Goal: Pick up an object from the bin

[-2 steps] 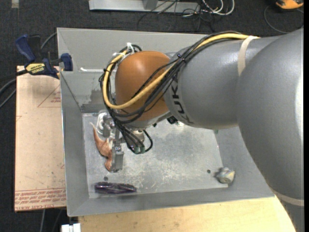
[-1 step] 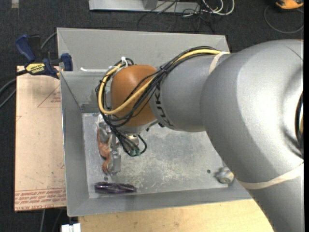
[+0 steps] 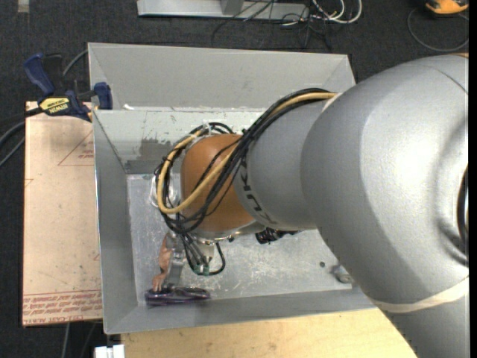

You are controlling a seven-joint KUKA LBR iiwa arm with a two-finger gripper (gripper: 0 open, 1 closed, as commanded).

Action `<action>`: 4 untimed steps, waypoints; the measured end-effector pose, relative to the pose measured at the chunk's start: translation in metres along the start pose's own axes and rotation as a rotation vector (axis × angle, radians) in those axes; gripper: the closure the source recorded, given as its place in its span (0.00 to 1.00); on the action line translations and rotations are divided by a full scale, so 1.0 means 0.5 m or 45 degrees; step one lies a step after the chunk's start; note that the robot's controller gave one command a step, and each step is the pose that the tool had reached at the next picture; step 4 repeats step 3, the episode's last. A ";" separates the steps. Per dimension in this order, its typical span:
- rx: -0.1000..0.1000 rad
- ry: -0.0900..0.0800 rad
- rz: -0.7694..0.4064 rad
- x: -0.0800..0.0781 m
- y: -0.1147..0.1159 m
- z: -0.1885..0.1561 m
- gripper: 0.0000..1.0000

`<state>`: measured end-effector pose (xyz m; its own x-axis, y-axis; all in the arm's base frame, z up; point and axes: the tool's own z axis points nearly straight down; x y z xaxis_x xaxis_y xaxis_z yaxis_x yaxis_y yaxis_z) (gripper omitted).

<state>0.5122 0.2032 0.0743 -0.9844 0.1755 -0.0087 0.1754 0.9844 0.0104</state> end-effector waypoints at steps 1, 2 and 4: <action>0.000 0.000 0.001 0.000 0.000 0.000 1.00; 0.003 0.006 -0.015 0.015 0.020 -0.199 1.00; -0.002 -0.003 -0.026 0.008 0.024 -0.299 1.00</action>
Offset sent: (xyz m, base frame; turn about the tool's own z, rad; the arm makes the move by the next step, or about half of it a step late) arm -0.0067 0.0124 0.1185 -0.0113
